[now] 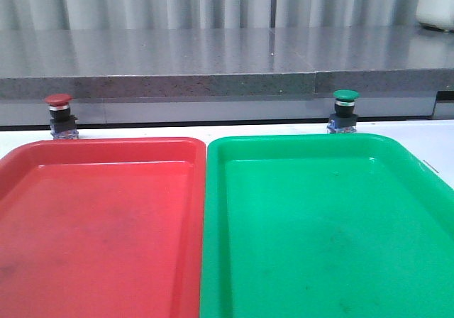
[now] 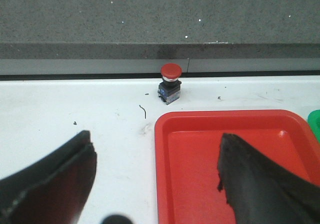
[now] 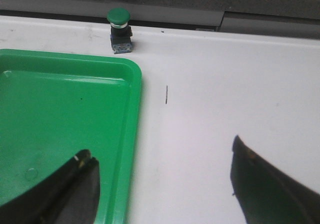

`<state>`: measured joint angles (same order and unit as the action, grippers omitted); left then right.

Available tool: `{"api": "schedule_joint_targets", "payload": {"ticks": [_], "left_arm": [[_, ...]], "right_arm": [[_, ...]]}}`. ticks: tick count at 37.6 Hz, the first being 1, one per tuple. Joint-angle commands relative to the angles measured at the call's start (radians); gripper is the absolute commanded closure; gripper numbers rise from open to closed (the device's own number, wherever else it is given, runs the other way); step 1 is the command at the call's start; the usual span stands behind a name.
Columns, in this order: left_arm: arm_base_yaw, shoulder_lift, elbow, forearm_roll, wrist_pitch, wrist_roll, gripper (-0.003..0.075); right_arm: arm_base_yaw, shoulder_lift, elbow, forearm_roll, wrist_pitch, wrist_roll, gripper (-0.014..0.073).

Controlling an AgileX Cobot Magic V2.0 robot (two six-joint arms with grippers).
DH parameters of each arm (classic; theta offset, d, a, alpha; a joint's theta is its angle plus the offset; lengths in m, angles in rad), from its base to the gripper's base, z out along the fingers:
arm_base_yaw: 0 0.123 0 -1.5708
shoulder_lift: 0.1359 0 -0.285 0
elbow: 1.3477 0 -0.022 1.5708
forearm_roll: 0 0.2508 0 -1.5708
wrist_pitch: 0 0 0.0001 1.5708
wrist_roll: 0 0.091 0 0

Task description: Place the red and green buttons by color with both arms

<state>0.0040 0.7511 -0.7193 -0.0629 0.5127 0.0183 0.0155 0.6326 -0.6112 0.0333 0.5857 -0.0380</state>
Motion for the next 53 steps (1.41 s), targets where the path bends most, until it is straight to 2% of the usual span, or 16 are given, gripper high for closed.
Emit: {"api": "schedule_joint_targets", "payload": {"ticks": [1, 14, 20, 24, 31, 42, 44, 49, 53], "left_arm": [[-0.006, 0.109, -0.091, -0.006, -0.079, -0.006, 0.0205], [-0.017, 0.705, -0.437, -0.008, -0.039, -0.002, 0.0204], [-0.061, 0.915, -0.606, -0.006, -0.006, -0.001, 0.0159], [-0.07, 1.038, -0.711, -0.004, 0.002, -0.001, 0.0159], [-0.07, 1.181, -0.825, -0.004, -0.003, -0.001, 0.0164], [-0.068, 1.253, -0.852, -0.027, -0.164, -0.001, 0.0167], [-0.068, 1.256, -0.852, -0.029, -0.164, -0.001, 0.0196], [-0.068, 1.265, -0.852, -0.029, -0.151, -0.001, 0.0355], [-0.068, 1.265, -0.852, -0.029, -0.149, -0.001, 0.0412]], "right_arm": [[0.0, 0.006, -0.034, -0.007, -0.063, -0.012, 0.0022], [0.0, 0.006, -0.034, -0.007, -0.063, -0.012, 0.0022], [0.0, 0.006, -0.034, -0.007, -0.063, -0.012, 0.0022], [0.0, 0.006, -0.034, -0.007, -0.063, -0.012, 0.0022], [0.0, 0.006, -0.034, -0.007, -0.063, -0.012, 0.0022], [0.0, 0.006, -0.034, -0.007, -0.063, -0.012, 0.0022], [0.0, 0.006, -0.034, -0.007, -0.063, -0.012, 0.0022], [0.0, 0.006, -0.034, -0.007, -0.063, -0.012, 0.0022], [0.0, 0.006, -0.034, -0.007, -0.063, -0.012, 0.0022]]}}
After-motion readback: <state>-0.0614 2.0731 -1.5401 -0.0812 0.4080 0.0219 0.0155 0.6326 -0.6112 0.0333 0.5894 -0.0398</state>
